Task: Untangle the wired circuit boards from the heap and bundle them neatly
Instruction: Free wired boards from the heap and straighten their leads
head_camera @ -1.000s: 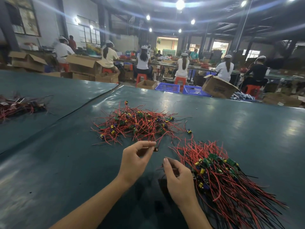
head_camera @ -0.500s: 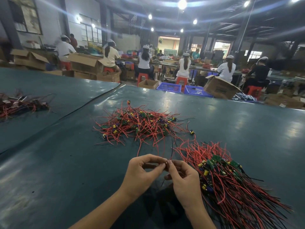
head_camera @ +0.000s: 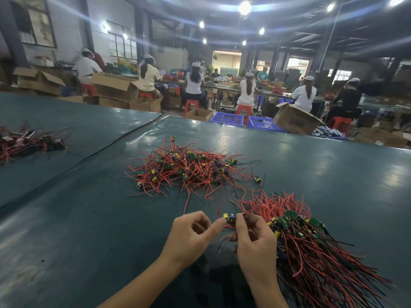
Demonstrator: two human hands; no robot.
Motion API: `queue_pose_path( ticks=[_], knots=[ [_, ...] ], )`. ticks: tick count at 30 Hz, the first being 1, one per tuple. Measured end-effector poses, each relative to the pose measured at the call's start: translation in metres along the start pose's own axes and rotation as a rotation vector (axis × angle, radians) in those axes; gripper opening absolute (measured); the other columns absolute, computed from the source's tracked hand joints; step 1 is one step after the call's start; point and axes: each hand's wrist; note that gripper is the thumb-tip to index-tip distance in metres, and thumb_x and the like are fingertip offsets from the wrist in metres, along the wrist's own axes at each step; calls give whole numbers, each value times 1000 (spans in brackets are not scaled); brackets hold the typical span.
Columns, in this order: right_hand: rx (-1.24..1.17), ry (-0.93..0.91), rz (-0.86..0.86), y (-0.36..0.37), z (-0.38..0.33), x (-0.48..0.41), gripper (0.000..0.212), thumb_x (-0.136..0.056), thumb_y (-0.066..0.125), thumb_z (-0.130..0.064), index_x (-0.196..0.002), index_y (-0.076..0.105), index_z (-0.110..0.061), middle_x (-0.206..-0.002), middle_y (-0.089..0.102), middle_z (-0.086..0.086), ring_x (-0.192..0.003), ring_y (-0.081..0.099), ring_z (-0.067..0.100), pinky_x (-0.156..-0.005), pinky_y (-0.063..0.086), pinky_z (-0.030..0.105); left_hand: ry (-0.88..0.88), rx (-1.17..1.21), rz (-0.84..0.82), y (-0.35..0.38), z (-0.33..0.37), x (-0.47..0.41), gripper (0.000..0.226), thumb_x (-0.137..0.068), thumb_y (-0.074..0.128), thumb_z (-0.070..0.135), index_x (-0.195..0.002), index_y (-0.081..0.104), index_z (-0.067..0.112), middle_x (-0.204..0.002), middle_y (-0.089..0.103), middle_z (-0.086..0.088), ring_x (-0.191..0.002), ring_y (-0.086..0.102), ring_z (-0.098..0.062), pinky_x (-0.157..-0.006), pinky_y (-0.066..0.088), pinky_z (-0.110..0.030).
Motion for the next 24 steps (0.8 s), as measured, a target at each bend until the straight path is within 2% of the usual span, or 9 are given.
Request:
queue_pose_path(
  ticks=[2, 4, 7, 9, 13, 16, 18, 21, 24],
  knots=[
    [62, -80, -64, 1, -1, 3, 8, -93, 63, -15, -86, 66, -15, -77, 71, -1, -59, 67, 15, -52, 52, 24, -77, -5, -96, 2, 0, 1, 56, -69, 63, 73, -65, 66, 17, -61, 67, 0, -54, 57, -9, -55, 47, -31],
    [134, -151, -130, 2, -2, 7, 8, -92, 64, -15, -85, 68, -17, -76, 71, -2, -65, 67, 16, -60, 55, 29, -128, 110, -161, 3, 4, 2, 54, -73, 64, 71, -66, 68, 17, -62, 68, 0, -57, 61, -11, -55, 48, -27],
    [145, -169, -150, 4, -4, 10, 9, -92, 64, -18, -83, 68, -19, -76, 69, -3, -67, 66, 15, -62, 56, 30, -240, 342, -194, 5, 10, 1, 43, -86, 58, 51, -74, 74, 12, -70, 72, -11, -63, 68, -19, -59, 51, -24],
    [78, -94, -113, 6, -5, 9, 10, -92, 63, -17, -83, 67, -15, -73, 68, 3, -65, 65, 15, -61, 56, 31, -278, 394, -194, 6, 12, 0, 39, -87, 55, 43, -74, 74, 11, -71, 72, -13, -60, 67, -19, -56, 51, -23],
    [-173, 232, 9, 10, -6, 5, 12, -91, 65, -14, -80, 68, -9, -71, 69, 13, -66, 64, 25, -69, 56, 44, -207, 333, -223, 8, 17, 1, 38, -84, 56, 44, -63, 69, 15, -62, 68, -5, -55, 61, -15, -56, 48, -23],
    [-378, 435, 69, 15, -9, 3, 13, -90, 67, -13, -79, 68, -6, -69, 72, 15, -58, 68, 25, -54, 59, 34, -162, 367, -229, 9, 20, 0, 35, -87, 59, 37, -59, 70, 18, -60, 65, 2, -56, 60, -9, -56, 46, -21],
    [-428, 512, 113, 17, -10, 1, 13, -89, 68, -15, -83, 69, -3, -67, 71, 16, -56, 68, 27, -50, 58, 34, -134, 343, -231, 10, 21, -1, 37, -87, 60, 36, -55, 67, 20, -56, 61, 5, -53, 55, -7, -55, 43, -21],
    [-454, 543, 223, 13, -12, -8, 14, -88, 70, -16, -77, 68, -7, -51, 62, 6, -46, 58, 22, -48, 51, 31, -100, 275, -249, 9, 20, 1, 39, -90, 61, 31, -52, 65, 20, -53, 60, 4, -51, 53, -7, -55, 42, -20],
    [-488, 524, 284, 1, -17, -16, 15, -89, 69, -15, -75, 64, -10, -43, 49, -4, -37, 42, 8, -34, 36, 19, -91, 270, -300, 6, 23, 2, 38, -90, 63, 37, -60, 67, 14, -61, 67, -7, -59, 60, -17, -62, 49, -25]
  ],
)
Point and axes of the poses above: each hand's wrist, its own x-axis away from the middle knuckle, its own y-axis out of the palm, z = x × y
